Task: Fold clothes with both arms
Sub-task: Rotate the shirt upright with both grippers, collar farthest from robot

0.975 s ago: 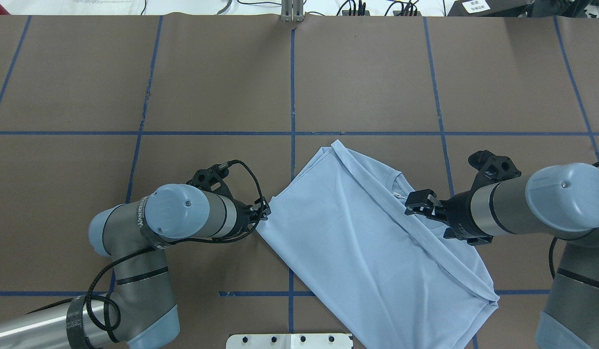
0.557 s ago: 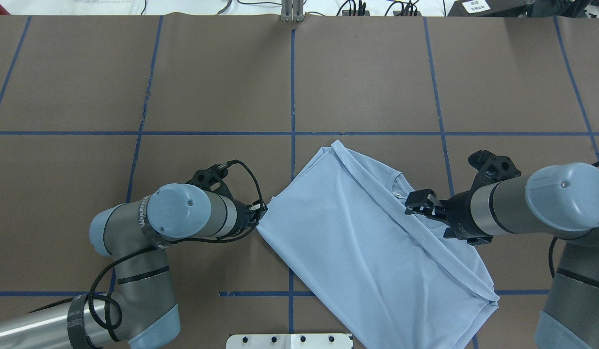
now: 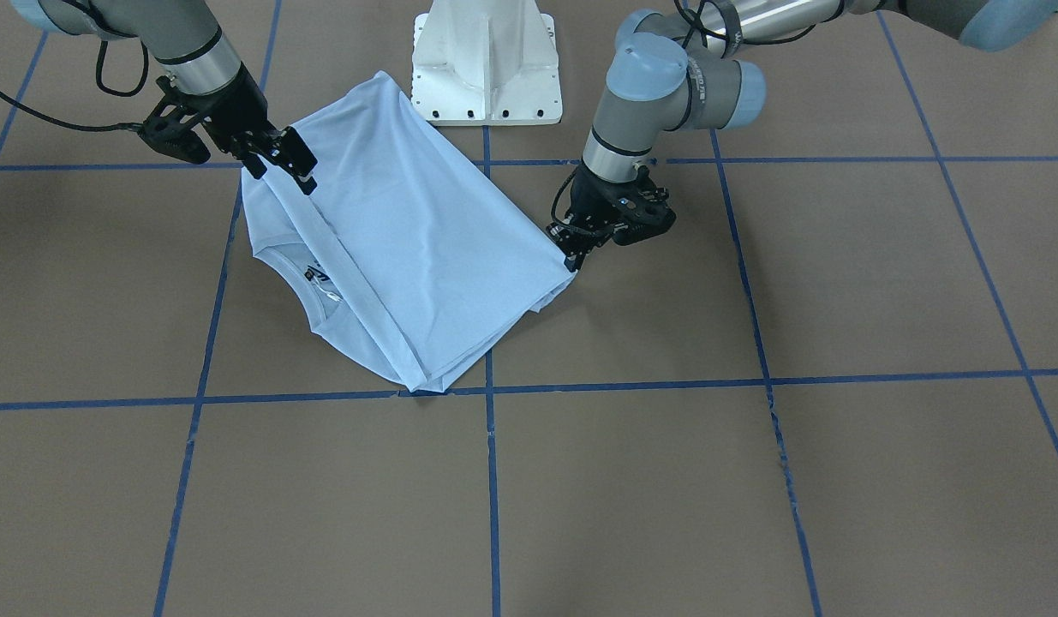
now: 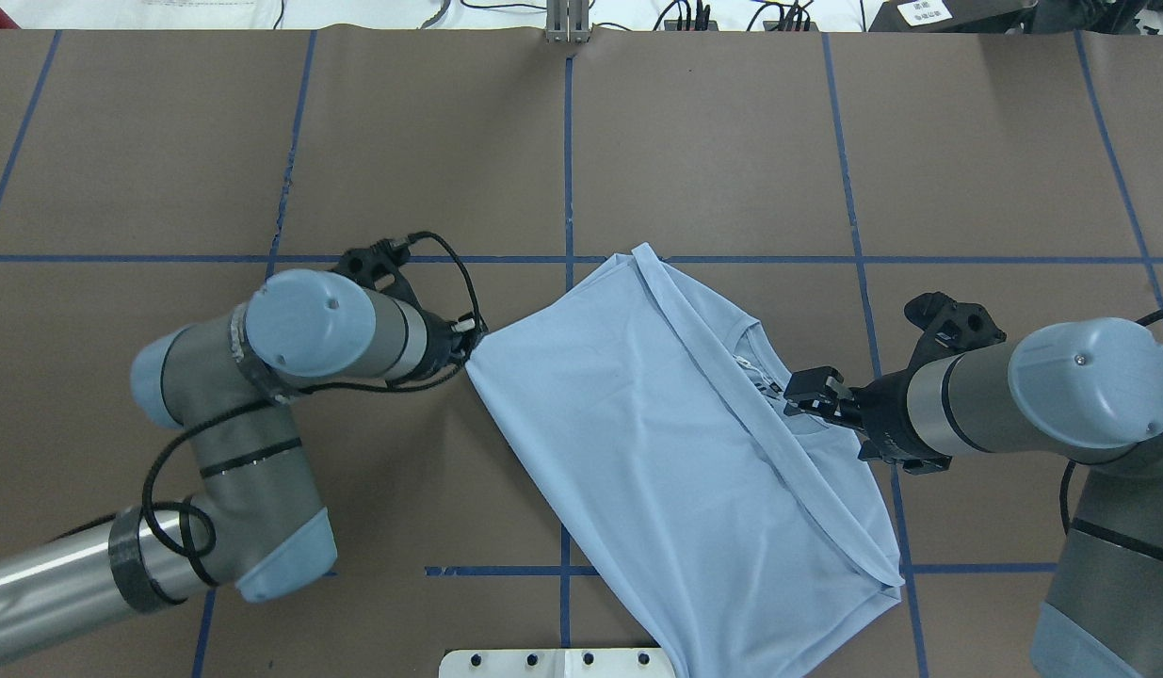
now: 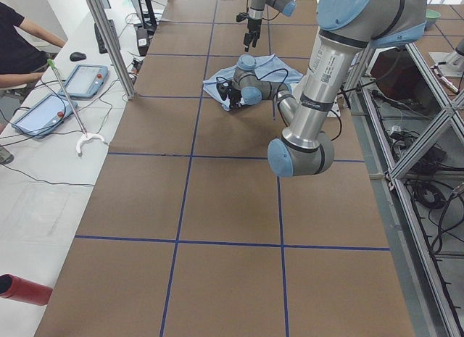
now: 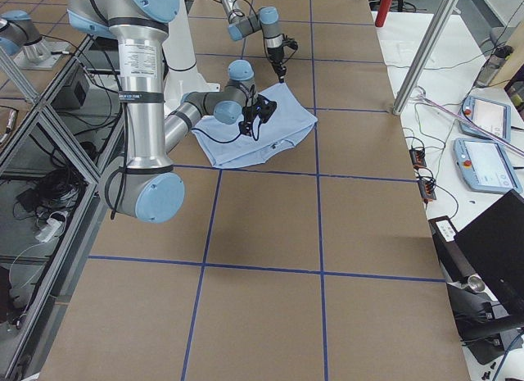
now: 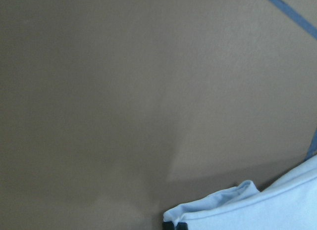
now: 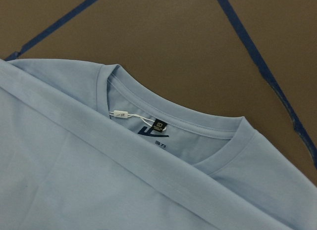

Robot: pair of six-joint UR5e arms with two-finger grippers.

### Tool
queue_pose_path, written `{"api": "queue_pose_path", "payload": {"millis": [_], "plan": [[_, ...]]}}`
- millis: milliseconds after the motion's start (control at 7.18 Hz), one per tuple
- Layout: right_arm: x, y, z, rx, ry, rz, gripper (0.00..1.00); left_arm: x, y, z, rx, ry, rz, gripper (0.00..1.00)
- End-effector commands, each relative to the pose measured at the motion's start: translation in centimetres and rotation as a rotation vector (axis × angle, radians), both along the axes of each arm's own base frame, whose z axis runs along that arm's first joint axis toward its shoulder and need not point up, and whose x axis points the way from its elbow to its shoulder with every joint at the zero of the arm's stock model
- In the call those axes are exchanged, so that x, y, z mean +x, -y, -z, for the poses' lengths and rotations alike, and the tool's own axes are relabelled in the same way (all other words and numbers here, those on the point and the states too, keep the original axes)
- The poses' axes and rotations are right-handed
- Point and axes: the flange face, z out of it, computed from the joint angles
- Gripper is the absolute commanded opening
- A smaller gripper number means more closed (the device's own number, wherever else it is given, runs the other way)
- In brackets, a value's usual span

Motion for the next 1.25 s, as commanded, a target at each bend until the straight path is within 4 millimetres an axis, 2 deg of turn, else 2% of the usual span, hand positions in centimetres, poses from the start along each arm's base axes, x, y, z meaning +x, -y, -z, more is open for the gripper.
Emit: {"api": "queue_pose_path", "payload": {"millis": [0, 139, 278, 418, 557, 696, 835, 975, 1114], "plan": [[-0.6, 0.3, 1.3, 0.013, 0.023, -0.003, 1.00, -3.3, 11.5, 3.1, 0.065, 0.026, 0.118, 0.00], [-1.0, 0.6, 2.6, 0.022, 0.046, -0.007, 1.00, -2.3, 16.9, 3.7, 0.086, 0.000, 0.166, 0.00], [-1.3, 0.9, 2.7, 0.024, 0.047, -0.017, 1.00, -1.9, 20.9, 2.1, 0.110, -0.015, 0.192, 0.00], [-1.5, 1.1, 2.8, 0.032, 0.045, -0.028, 1.00, -1.2, 25.4, 1.5, 0.150, 0.002, 0.202, 0.00], [-2.0, 1.4, 3.8, 0.041, 0.065, -0.028, 1.00, -0.9, 26.5, 0.4, 0.170, -0.005, 0.204, 0.00], [-3.4, 2.0, 4.8, 0.047, 0.076, -0.028, 1.00, -0.8, 26.4, 0.9, 0.181, -0.015, 0.200, 0.28], [-6.0, 2.4, 4.6, 0.046, 0.060, -0.016, 1.00, -1.8, 25.1, 3.9, 0.215, -0.071, 0.180, 0.55], [-9.2, 2.9, 4.2, 0.063, 0.031, 0.007, 1.00, -3.7, 21.5, 4.0, 0.210, -0.136, 0.102, 0.56], [-12.8, 2.7, 3.6, 0.161, -0.022, 0.089, 1.00, -6.2, 18.3, 3.2, 0.199, -0.159, 0.056, 0.56]]}}
